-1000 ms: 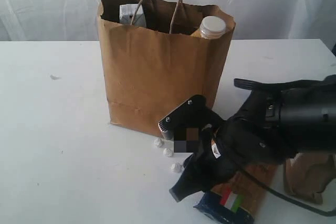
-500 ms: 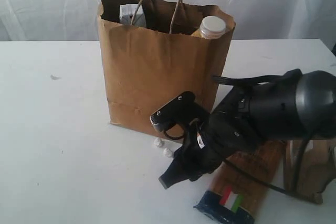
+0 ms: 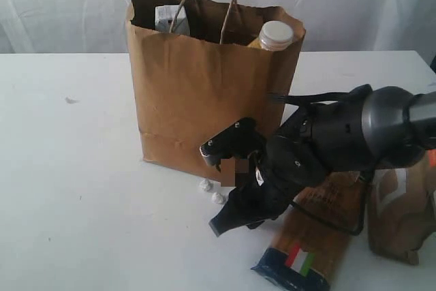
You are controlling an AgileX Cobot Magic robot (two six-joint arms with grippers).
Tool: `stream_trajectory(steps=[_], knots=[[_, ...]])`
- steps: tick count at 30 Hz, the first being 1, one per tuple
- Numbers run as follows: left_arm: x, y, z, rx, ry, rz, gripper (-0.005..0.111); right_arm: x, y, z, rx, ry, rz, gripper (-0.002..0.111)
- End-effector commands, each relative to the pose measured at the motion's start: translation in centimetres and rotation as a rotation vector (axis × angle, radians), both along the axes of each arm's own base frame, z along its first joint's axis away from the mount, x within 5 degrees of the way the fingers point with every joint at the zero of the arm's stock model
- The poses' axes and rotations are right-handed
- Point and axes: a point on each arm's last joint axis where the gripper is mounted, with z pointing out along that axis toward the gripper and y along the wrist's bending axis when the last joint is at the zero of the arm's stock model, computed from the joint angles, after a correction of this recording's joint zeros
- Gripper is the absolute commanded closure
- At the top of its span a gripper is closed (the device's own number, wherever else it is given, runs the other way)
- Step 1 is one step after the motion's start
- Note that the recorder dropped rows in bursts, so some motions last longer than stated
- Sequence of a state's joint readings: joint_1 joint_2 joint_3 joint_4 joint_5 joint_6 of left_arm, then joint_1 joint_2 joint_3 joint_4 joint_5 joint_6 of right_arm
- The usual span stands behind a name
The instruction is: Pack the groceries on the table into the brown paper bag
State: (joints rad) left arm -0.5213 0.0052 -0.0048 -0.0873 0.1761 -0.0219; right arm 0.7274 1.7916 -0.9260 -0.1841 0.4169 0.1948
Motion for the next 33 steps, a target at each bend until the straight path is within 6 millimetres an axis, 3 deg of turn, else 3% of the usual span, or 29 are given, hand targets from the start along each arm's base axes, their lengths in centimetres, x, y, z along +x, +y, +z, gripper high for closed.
stream_trajectory(steps=[1, 30, 33], knots=[[-0.02, -0.01, -0.12, -0.007, 0.002, 0.000, 0.107, 0.34, 0.12, -0.49, -0.006, 0.015, -0.011, 0.070], [-0.02, -0.01, -0.12, -0.007, 0.002, 0.000, 0.107, 0.15, 0.77, -1.13, 0.046, 0.068, -0.013, 0.070], [-0.02, -0.01, -0.12, -0.007, 0.002, 0.000, 0.107, 0.18, 0.72, -1.26, 0.042, 0.072, -0.015, 0.079]])
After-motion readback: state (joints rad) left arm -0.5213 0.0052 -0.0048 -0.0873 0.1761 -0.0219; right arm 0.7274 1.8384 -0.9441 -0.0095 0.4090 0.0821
